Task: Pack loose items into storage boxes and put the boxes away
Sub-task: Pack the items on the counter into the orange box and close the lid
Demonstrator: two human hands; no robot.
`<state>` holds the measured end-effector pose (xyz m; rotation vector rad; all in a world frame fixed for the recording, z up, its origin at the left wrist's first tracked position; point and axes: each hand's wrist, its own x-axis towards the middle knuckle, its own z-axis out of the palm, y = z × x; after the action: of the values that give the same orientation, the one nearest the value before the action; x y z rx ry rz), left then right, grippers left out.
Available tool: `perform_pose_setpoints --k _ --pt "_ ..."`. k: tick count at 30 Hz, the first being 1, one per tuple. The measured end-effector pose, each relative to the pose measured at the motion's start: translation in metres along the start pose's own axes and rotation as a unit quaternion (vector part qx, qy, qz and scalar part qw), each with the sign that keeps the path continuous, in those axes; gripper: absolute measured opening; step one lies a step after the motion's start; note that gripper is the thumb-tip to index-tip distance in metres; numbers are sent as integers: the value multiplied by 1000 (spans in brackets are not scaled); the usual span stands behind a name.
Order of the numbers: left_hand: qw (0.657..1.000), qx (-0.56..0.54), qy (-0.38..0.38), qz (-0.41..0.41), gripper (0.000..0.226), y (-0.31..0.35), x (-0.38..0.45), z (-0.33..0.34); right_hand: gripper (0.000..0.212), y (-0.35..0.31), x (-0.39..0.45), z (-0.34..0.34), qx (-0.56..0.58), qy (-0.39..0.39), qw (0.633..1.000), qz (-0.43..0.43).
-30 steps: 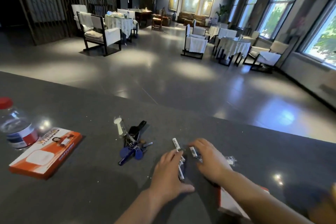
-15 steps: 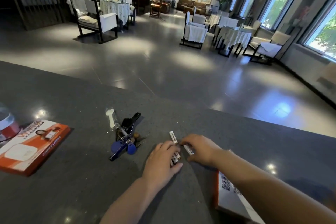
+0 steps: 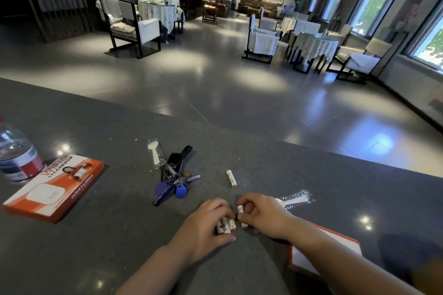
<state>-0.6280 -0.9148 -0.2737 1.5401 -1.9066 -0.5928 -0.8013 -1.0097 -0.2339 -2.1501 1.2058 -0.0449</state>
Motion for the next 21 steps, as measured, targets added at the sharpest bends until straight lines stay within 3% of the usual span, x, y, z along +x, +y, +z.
perform_pose_setpoints --k 2,5,8,11,15,21 --pt "1000 -3 16 -17 55 -2 -6 -4 33 0 -3 0 29 -14 999 -14" --pt "996 68 36 -38 81 -4 -10 -9 72 0 -8 -4 -27 -45 997 -61" --pt "995 57 21 -83 89 -2 -10 -11 87 -8 -8 -2 -61 -64 991 -100" --pt "995 23 23 -97 74 1 -8 -11 85 -18 -3 2 -78 -69 987 -120" --pt "993 15 23 -113 59 1 -7 -14 67 -27 2 7 -114 -53 983 -135" --pt "989 50 -60 -124 70 7 -3 -29 52 -27 -3 11 -141 -24 978 -149"
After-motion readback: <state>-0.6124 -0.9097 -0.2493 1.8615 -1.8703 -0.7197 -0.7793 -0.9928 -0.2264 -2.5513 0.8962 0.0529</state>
